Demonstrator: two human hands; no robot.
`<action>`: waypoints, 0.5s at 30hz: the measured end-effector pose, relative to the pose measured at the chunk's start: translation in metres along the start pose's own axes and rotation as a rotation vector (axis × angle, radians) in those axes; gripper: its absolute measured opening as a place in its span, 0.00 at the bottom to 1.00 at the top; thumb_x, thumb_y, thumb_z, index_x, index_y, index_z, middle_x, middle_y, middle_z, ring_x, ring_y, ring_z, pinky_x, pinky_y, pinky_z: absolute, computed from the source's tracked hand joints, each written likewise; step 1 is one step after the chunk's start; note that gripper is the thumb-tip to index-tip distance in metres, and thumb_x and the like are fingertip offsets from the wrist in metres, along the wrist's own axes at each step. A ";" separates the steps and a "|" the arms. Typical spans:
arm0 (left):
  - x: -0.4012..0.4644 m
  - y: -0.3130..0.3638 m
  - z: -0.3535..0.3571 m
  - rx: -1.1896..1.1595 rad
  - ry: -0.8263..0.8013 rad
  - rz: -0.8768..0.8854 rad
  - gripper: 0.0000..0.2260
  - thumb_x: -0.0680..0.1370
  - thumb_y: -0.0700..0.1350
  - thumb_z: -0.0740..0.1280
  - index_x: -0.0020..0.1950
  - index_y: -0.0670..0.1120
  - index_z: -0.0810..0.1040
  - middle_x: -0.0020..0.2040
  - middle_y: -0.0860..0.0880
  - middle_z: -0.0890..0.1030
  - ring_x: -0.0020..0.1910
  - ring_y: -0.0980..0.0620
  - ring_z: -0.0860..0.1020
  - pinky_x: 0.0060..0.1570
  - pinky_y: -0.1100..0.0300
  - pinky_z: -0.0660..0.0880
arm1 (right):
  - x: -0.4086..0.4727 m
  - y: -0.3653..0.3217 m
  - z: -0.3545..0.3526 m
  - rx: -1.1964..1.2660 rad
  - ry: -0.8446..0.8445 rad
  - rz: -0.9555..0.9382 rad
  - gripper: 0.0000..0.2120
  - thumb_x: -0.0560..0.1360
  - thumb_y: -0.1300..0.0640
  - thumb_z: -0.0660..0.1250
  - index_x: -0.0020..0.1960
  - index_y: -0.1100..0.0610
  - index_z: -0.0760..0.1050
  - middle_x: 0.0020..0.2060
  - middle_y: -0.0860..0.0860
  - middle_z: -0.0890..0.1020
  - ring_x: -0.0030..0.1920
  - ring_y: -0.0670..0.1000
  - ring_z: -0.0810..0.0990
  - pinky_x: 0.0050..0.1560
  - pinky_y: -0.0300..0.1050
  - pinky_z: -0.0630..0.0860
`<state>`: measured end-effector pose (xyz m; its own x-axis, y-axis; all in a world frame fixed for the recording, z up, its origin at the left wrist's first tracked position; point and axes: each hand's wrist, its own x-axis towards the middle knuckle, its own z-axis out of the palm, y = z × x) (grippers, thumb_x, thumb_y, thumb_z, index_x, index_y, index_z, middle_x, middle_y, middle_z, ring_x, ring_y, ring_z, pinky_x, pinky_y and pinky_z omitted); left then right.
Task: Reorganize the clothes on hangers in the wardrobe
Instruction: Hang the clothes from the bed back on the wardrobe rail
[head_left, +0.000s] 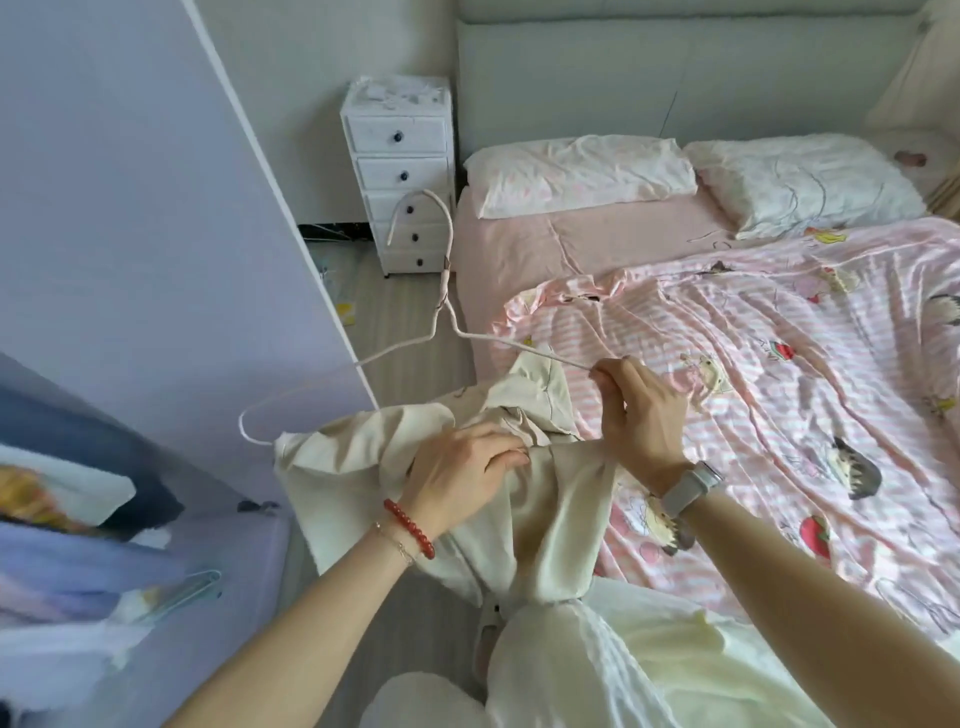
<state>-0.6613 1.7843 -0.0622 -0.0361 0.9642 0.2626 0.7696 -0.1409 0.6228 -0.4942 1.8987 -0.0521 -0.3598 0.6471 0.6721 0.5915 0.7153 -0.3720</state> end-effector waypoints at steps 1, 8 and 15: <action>-0.014 -0.003 -0.009 0.013 0.009 -0.029 0.08 0.72 0.46 0.67 0.46 0.45 0.84 0.44 0.50 0.83 0.43 0.55 0.78 0.44 0.62 0.74 | -0.004 -0.014 0.003 0.028 -0.016 -0.021 0.13 0.76 0.59 0.58 0.40 0.64 0.78 0.32 0.55 0.80 0.27 0.55 0.77 0.29 0.42 0.65; -0.119 -0.027 -0.082 0.133 0.188 -0.303 0.05 0.75 0.44 0.68 0.46 0.45 0.83 0.42 0.50 0.82 0.42 0.49 0.79 0.41 0.57 0.74 | 0.003 -0.136 0.040 0.254 -0.148 -0.272 0.20 0.79 0.53 0.54 0.40 0.62 0.78 0.30 0.55 0.79 0.26 0.55 0.77 0.25 0.46 0.68; -0.231 -0.033 -0.150 0.288 0.382 -0.582 0.09 0.74 0.44 0.64 0.43 0.44 0.83 0.38 0.46 0.82 0.35 0.45 0.80 0.35 0.60 0.68 | 0.003 -0.258 0.089 0.484 -0.687 -0.409 0.09 0.79 0.59 0.59 0.49 0.61 0.77 0.35 0.56 0.81 0.35 0.59 0.78 0.35 0.46 0.70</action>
<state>-0.7742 1.5329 -0.0326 -0.6661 0.7126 0.2200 0.6932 0.4828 0.5352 -0.7123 1.7398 -0.0113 -0.9127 0.2241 0.3418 0.0151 0.8541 -0.5198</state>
